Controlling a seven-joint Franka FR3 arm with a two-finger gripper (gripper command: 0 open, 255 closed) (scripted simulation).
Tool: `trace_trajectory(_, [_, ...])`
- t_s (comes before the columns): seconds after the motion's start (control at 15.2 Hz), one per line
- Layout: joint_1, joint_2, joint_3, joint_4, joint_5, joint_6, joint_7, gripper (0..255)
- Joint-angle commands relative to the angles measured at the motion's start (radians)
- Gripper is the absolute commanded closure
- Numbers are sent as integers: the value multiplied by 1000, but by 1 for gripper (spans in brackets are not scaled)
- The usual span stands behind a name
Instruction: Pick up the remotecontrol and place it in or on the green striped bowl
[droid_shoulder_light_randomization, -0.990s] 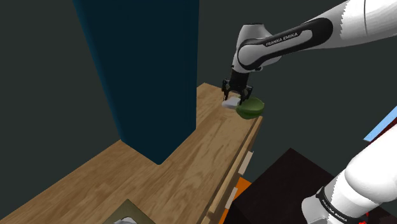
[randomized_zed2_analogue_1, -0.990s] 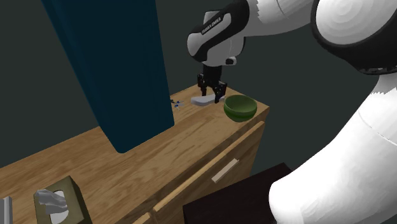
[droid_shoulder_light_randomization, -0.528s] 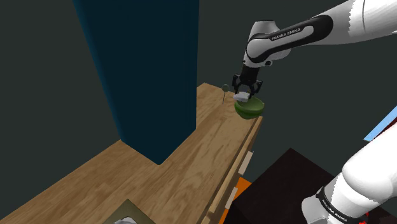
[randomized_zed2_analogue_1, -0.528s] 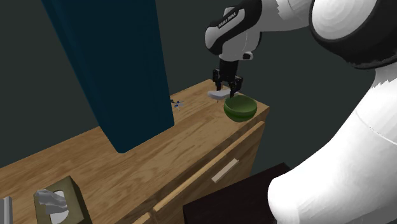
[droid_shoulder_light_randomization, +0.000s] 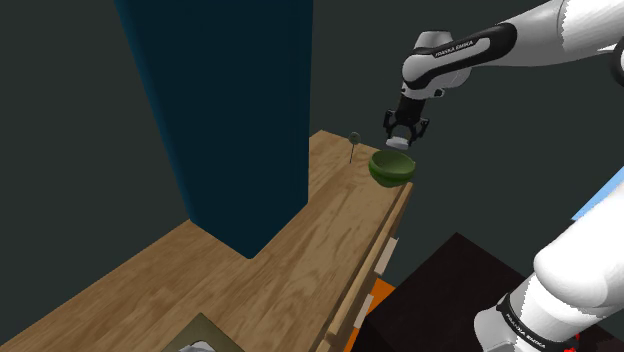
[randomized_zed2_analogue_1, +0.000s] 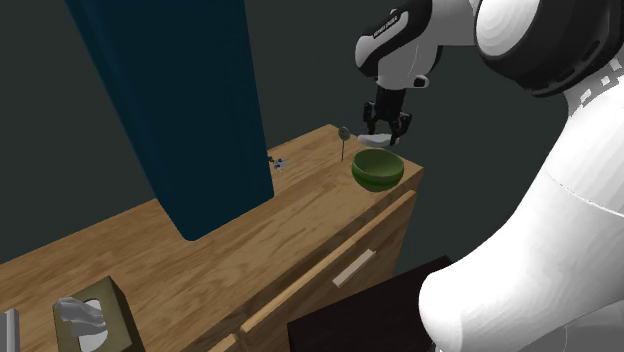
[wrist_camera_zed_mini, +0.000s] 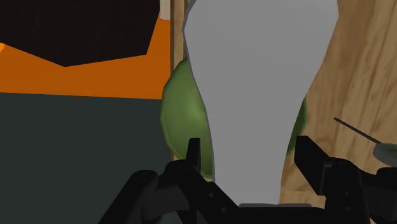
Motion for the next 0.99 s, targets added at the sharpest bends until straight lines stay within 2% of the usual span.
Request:
trace_trajectory(0.0, [-6, 14, -6, 1, 0, 13, -13, 255])
trace_trajectory(0.92, [-5, 93, -5, -82, -2, 176, -14, 255])
